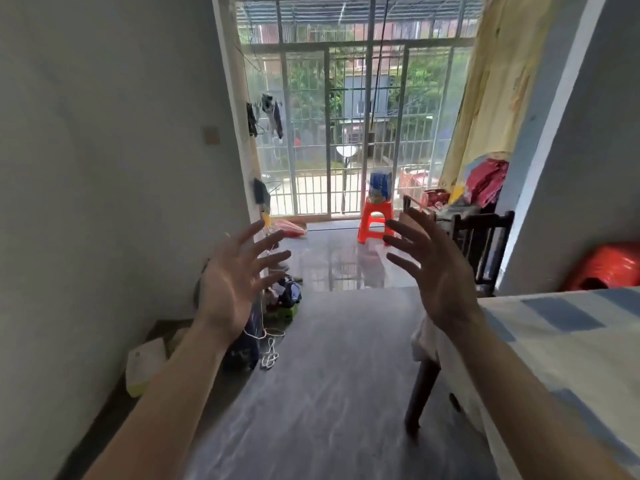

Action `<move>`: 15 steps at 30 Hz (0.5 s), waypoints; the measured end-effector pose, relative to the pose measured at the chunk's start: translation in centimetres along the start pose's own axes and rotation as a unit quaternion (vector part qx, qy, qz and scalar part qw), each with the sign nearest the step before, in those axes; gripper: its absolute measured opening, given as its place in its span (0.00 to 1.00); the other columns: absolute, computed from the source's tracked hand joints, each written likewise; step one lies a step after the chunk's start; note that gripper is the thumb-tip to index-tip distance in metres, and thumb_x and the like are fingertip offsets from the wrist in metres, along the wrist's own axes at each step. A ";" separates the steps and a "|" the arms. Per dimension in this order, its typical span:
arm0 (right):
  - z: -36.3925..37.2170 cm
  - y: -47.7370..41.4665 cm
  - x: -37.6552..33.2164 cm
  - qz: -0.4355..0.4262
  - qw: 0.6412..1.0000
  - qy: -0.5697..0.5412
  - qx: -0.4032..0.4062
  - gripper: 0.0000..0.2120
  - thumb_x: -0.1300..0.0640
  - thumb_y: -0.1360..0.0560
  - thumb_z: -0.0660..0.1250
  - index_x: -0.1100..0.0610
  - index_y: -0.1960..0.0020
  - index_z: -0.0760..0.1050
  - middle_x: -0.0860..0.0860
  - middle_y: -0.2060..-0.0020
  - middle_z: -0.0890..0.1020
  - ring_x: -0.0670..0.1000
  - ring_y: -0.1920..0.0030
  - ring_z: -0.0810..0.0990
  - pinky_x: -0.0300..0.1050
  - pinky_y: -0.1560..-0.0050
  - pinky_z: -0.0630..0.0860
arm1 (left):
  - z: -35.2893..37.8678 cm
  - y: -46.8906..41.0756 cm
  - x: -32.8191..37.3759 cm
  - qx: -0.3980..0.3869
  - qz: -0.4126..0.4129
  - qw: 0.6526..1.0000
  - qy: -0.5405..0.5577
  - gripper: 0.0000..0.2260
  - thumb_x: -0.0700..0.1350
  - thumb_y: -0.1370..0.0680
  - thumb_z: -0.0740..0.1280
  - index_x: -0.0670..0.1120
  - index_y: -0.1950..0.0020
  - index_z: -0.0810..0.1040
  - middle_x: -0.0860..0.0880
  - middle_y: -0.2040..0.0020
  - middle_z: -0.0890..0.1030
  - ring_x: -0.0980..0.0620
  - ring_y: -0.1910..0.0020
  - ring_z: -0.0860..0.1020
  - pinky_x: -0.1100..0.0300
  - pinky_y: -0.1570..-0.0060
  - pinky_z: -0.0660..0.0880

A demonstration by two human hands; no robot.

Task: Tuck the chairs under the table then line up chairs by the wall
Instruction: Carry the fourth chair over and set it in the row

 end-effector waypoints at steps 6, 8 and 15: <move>-1.2 -13.4 7.8 0.008 0.998 0.044 0.046 0.22 0.44 0.13 0.51 0.50 0.26 0.73 0.53 0.33 0.82 0.56 0.34 0.81 0.62 0.33 0.74 | 0.0 -18.3 -7.0 -0.042 -0.010 0.999 0.014 0.25 0.61 0.15 0.51 0.51 0.28 0.76 0.46 0.34 0.83 0.42 0.39 0.83 0.41 0.40 0.77; -1.9 -17.5 9.3 0.006 0.996 0.056 0.068 0.23 0.43 0.14 0.49 0.48 0.27 0.74 0.52 0.34 0.83 0.56 0.34 0.82 0.61 0.35 0.75 | 1.0 -24.3 -8.5 -0.073 -0.018 0.997 0.024 0.25 0.63 0.17 0.54 0.51 0.29 0.77 0.46 0.34 0.83 0.42 0.39 0.84 0.43 0.42 0.78; -8.5 -30.3 12.7 -0.022 0.981 0.061 0.185 0.26 0.41 0.20 0.53 0.50 0.26 0.72 0.54 0.33 0.82 0.57 0.34 0.81 0.58 0.39 0.77 | 8.2 -44.6 -15.7 -0.182 -0.074 0.978 0.064 0.23 0.60 0.14 0.52 0.51 0.29 0.77 0.44 0.34 0.83 0.38 0.37 0.82 0.40 0.38 0.77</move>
Point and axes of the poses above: each hand's wrist, its own y-axis away from the middle knuckle, its own z-axis out of the palm, x = y × z, the point moved 4 cm from there along -y, towards the middle knuckle
